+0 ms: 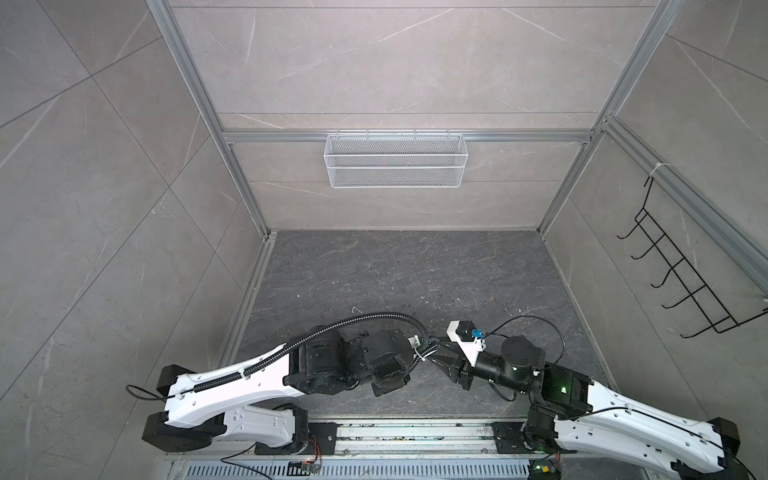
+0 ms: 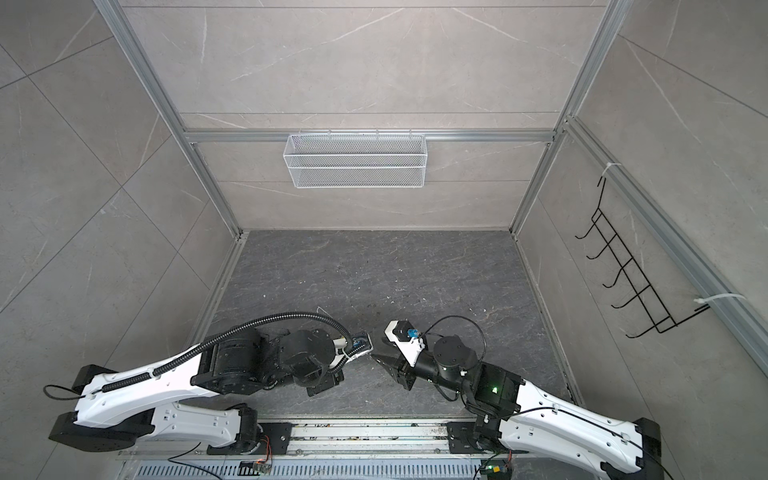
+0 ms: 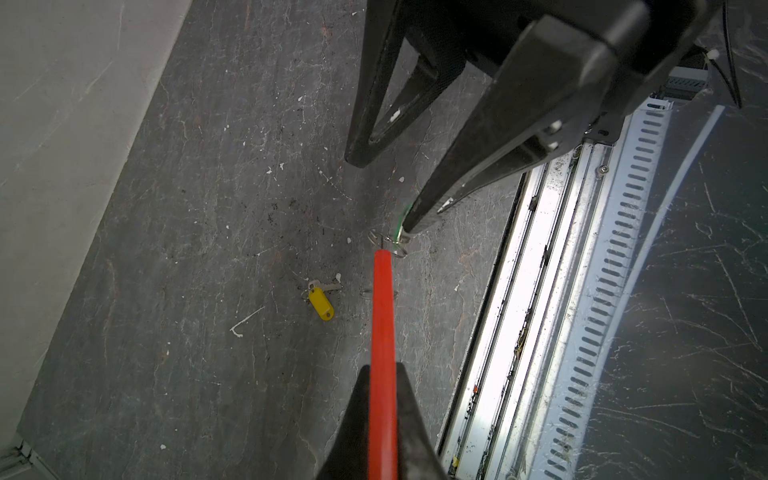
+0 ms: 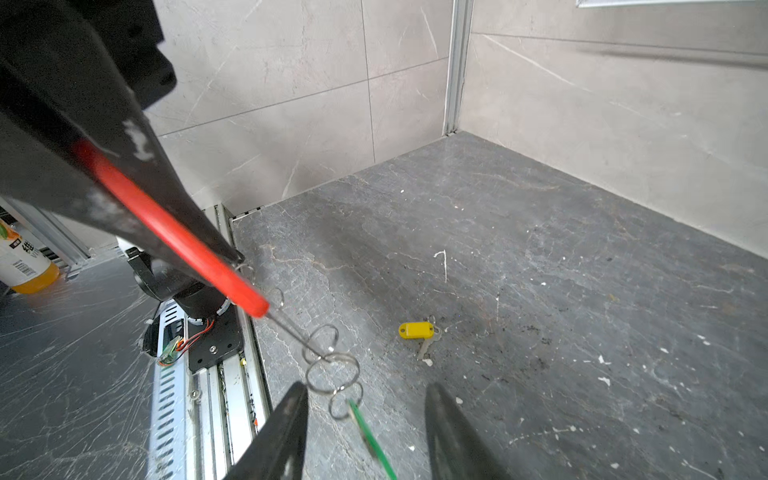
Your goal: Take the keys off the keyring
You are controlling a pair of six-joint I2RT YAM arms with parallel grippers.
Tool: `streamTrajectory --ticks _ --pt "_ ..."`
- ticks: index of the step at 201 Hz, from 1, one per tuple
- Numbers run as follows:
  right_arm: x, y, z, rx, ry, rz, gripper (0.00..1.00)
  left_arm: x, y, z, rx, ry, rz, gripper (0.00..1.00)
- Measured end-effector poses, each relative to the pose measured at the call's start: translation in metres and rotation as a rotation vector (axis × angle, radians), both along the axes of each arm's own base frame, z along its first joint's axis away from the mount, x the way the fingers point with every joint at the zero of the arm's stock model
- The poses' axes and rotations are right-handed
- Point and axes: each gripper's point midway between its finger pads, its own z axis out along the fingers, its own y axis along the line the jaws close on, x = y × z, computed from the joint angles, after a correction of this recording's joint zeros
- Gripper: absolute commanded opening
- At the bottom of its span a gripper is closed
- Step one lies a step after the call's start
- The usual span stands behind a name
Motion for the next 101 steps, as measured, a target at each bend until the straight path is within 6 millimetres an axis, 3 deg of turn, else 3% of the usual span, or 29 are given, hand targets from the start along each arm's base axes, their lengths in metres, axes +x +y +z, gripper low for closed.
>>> streamTrajectory --ticks 23,69,101 --pt "-0.003 0.000 0.004 0.019 -0.018 0.009 0.45 0.005 0.001 0.002 -0.012 0.012 0.032 0.00" --pt "-0.005 0.009 -0.010 -0.049 -0.056 0.006 0.47 0.009 -0.002 0.008 -0.047 0.070 0.091 0.00" --pt "0.004 0.008 -0.011 -0.078 -0.106 -0.053 0.46 0.005 -0.007 0.012 -0.075 0.127 0.120 0.00"
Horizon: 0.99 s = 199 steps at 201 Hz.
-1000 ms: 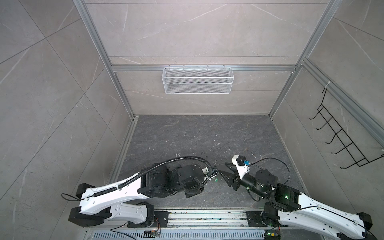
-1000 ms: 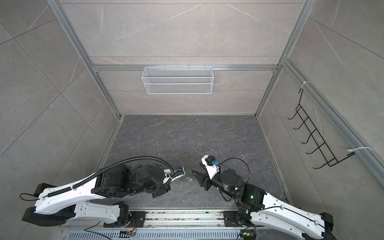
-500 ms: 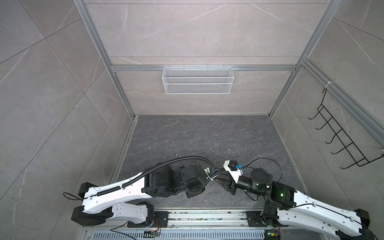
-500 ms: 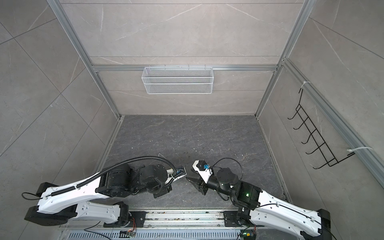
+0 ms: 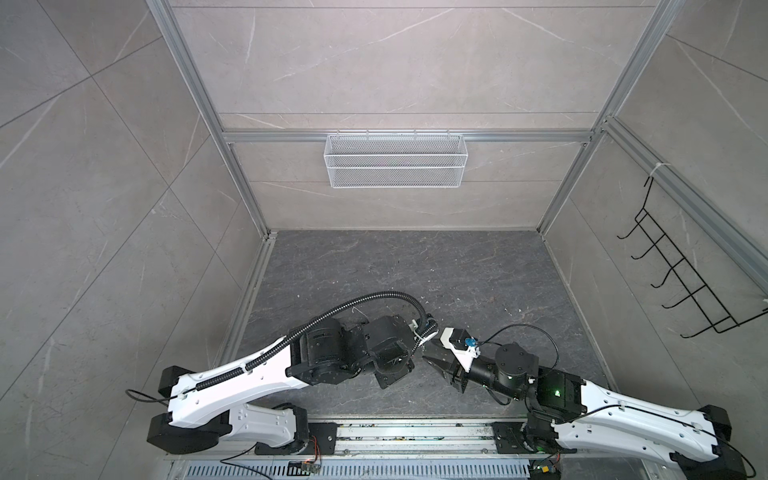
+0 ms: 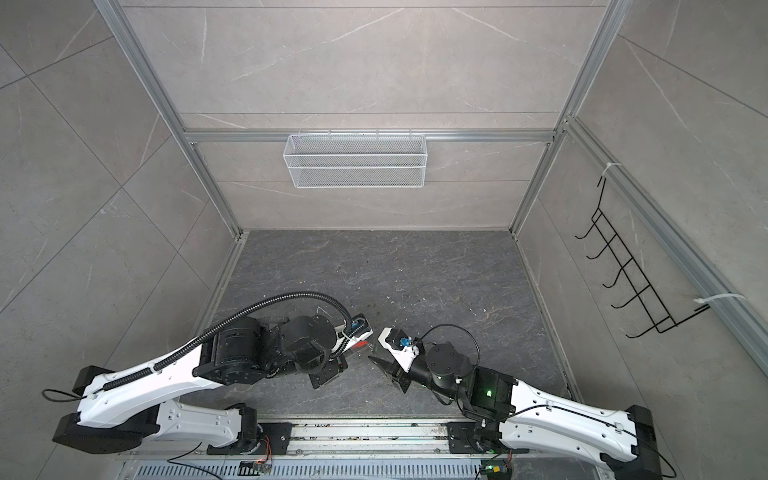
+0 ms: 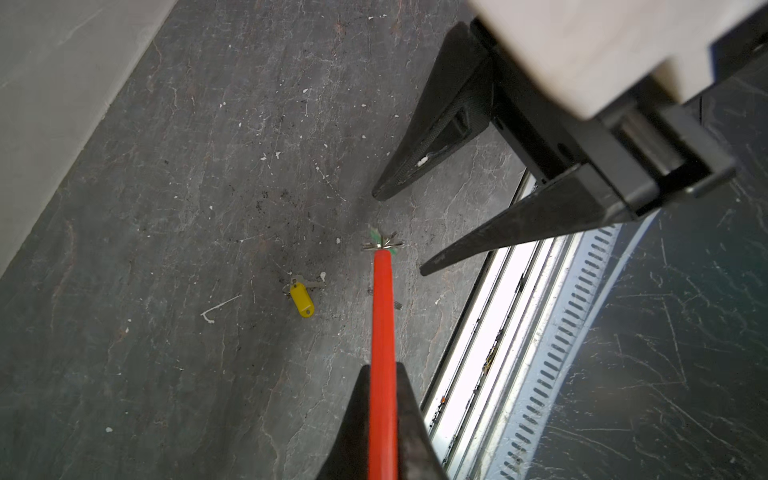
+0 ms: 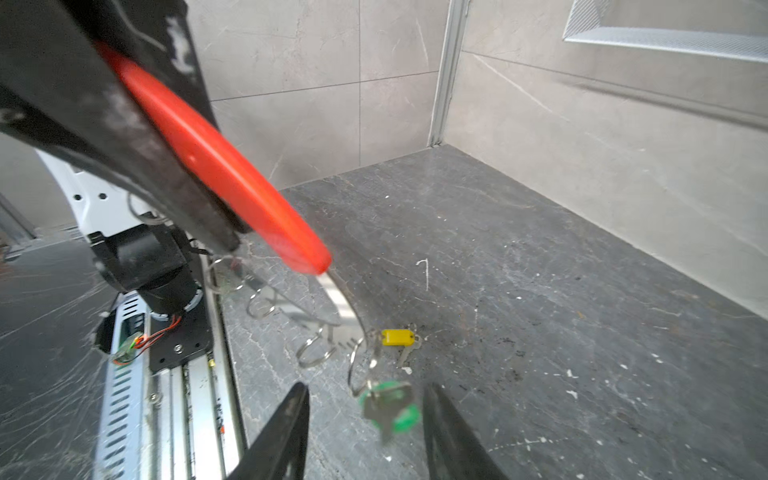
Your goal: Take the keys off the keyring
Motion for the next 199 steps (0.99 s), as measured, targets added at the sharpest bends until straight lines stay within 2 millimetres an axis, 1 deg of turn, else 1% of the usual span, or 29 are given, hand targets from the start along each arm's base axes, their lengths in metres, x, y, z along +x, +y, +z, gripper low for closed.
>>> streamTrajectory --ticks 27,65,91,111,147,184,199 --pt "0.007 0.002 -0.010 -0.051 -0.022 -0.036 0.44 -0.002 -0.002 -0.004 -0.002 0.045 0.037 0.00" --pt "0.008 0.004 -0.012 -0.078 -0.055 -0.045 0.39 -0.004 -0.001 -0.007 -0.011 0.090 0.070 0.00" --pt "0.008 0.006 -0.014 -0.093 -0.068 -0.042 0.29 -0.006 -0.002 -0.007 -0.016 0.108 0.074 0.00" --pt "0.009 0.007 -0.017 -0.103 -0.070 -0.038 0.24 -0.008 -0.001 -0.008 -0.020 0.118 0.072 0.00" --pt "0.008 0.010 -0.018 -0.111 -0.076 -0.025 0.11 -0.008 0.000 -0.009 -0.018 0.120 0.074 0.00" --pt "0.005 0.012 -0.020 -0.114 -0.074 -0.005 0.04 -0.004 0.002 -0.006 -0.035 0.120 0.089 0.00" --pt "0.004 0.013 -0.019 -0.112 -0.075 0.000 0.06 -0.003 0.004 -0.004 -0.049 0.122 0.099 0.00"
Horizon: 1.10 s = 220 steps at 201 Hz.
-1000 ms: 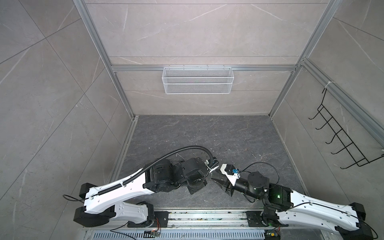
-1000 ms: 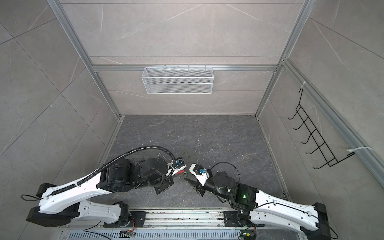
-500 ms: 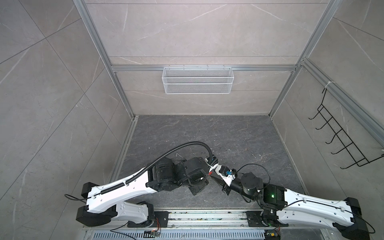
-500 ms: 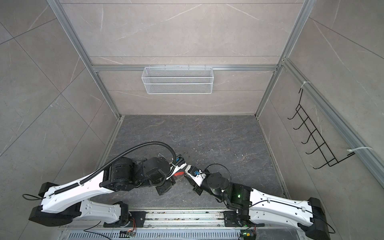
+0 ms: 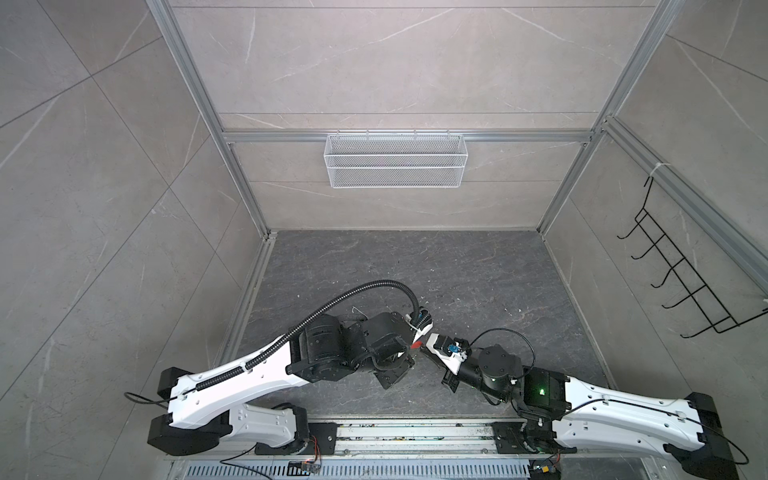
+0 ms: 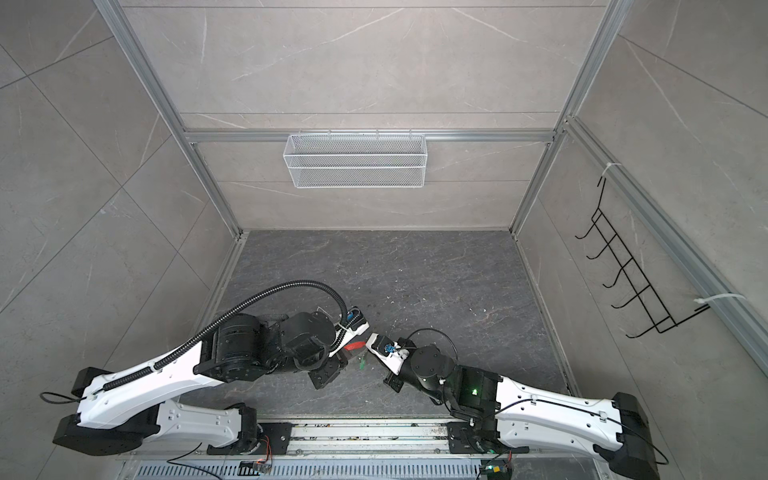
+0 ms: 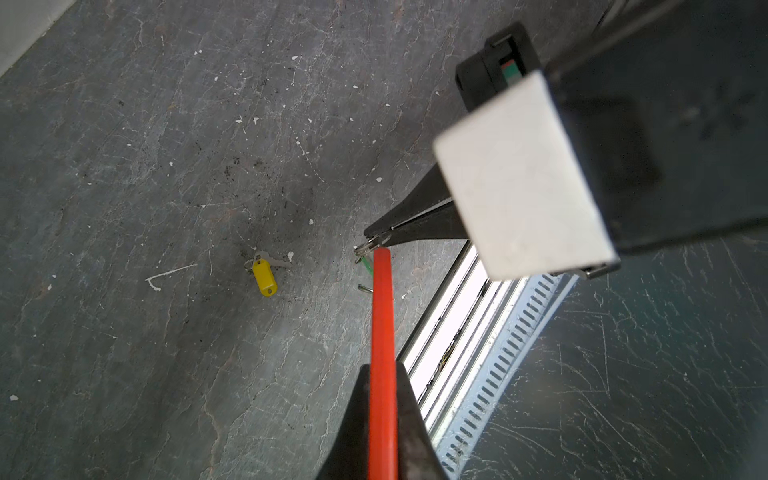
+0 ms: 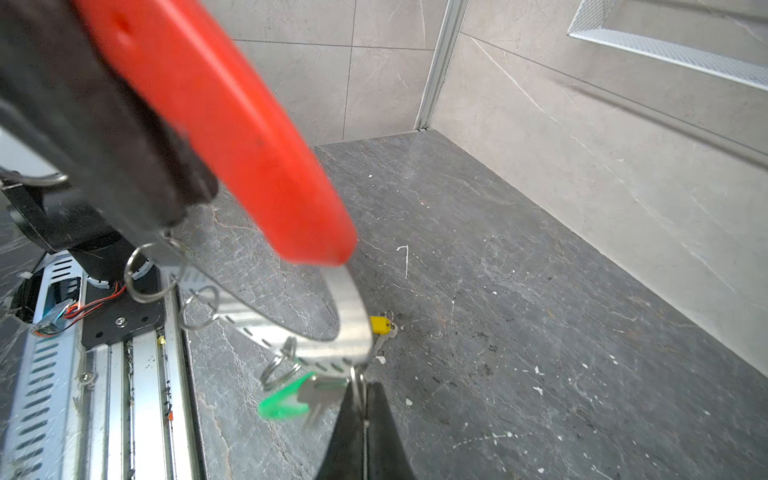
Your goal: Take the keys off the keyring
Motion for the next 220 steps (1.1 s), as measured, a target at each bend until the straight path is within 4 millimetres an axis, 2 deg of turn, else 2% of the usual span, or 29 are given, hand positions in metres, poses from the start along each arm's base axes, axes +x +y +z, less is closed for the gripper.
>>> streamTrajectory --ticks 8,26,43,117,220 --pt "0.000 0.000 0.001 0.001 -0.001 0.000 0.12 0.000 0.001 0.000 -0.005 0.006 0.002 0.00" --pt "0.000 0.000 0.003 0.003 0.002 -0.002 0.33 -0.001 0.002 0.000 -0.009 0.014 0.001 0.00" --pt "0.001 -0.001 0.005 -0.001 -0.008 -0.005 0.39 -0.002 0.002 -0.001 -0.009 0.019 -0.002 0.00" --pt "0.001 -0.003 0.010 -0.004 -0.010 -0.008 0.33 -0.003 0.002 -0.001 -0.012 0.029 -0.005 0.00" --pt "-0.003 0.000 0.013 -0.002 -0.005 0.016 0.17 0.001 0.004 -0.006 -0.003 0.044 0.011 0.00"
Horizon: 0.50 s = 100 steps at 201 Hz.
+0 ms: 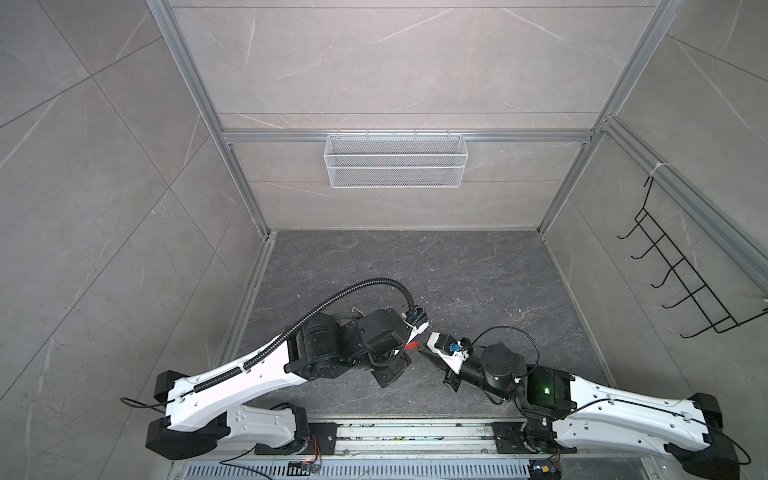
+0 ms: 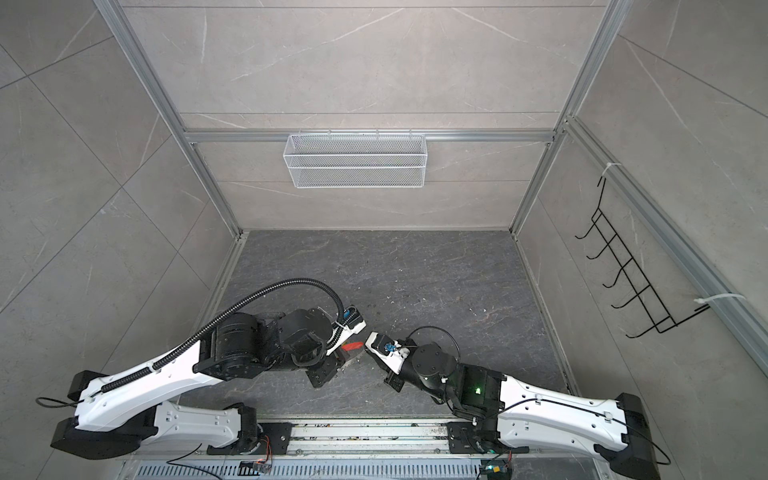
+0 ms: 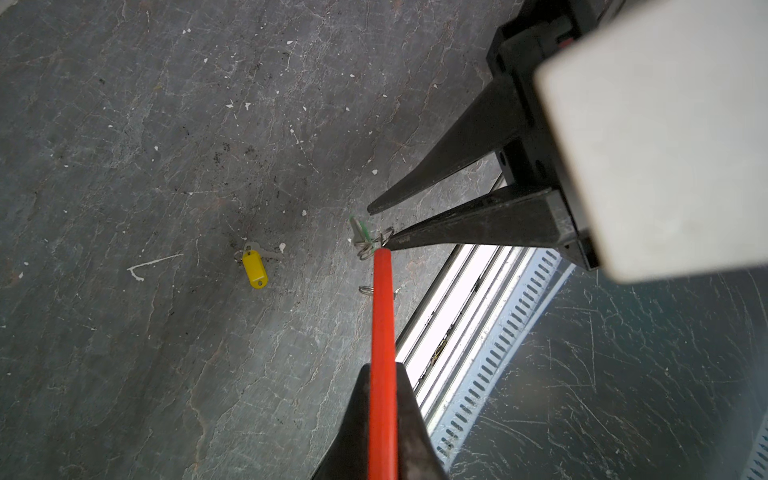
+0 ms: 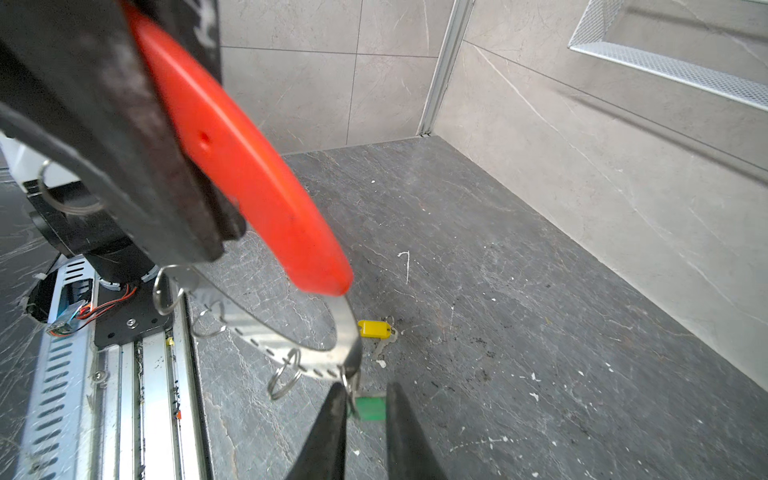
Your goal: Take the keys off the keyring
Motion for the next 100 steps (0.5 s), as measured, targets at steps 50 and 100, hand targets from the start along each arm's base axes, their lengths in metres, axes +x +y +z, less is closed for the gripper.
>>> streamTrajectory --ticks 50,100 --pt "-0.0019 0.0029 0.0003 -0.008 -0.001 0.013 0.02 0.0002 -0.0008 0.0005 -0.010 0.013 0.001 0.00" --pt "-0.0042 0.0047 0.0022 -0.057 0.006 0.033 0.00 0.0041 0.0044 -0.0012 -0.072 0.098 0.035 0.00"
